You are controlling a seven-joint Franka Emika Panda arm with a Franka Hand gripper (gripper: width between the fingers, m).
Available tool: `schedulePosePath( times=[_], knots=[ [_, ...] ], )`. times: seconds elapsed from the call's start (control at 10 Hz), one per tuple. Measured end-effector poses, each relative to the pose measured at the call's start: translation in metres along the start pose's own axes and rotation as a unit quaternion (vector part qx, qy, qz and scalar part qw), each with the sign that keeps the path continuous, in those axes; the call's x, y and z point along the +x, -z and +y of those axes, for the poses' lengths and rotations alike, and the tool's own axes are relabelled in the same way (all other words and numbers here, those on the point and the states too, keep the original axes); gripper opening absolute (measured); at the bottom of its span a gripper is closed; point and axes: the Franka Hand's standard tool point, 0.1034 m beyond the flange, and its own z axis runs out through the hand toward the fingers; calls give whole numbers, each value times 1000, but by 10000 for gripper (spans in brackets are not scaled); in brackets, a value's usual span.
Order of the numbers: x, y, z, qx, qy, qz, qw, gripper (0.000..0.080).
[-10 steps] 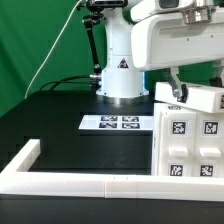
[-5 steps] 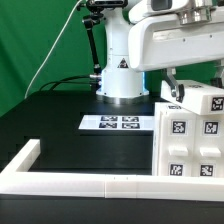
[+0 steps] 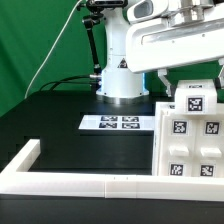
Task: Assemble cabinet
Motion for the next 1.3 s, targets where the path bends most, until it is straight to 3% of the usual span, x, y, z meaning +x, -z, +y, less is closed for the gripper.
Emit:
schedulePosePath(
  times=[0.3, 0.7, 0.9, 1.3],
  knots=[
    [2, 0, 2, 0, -87, 3, 996, 561],
    [3, 0, 5, 3, -226, 3, 974, 563],
    [3, 1, 6, 11, -315, -1, 949, 563],
    [2, 2, 7, 18, -494, -15, 869, 563]
  ],
)
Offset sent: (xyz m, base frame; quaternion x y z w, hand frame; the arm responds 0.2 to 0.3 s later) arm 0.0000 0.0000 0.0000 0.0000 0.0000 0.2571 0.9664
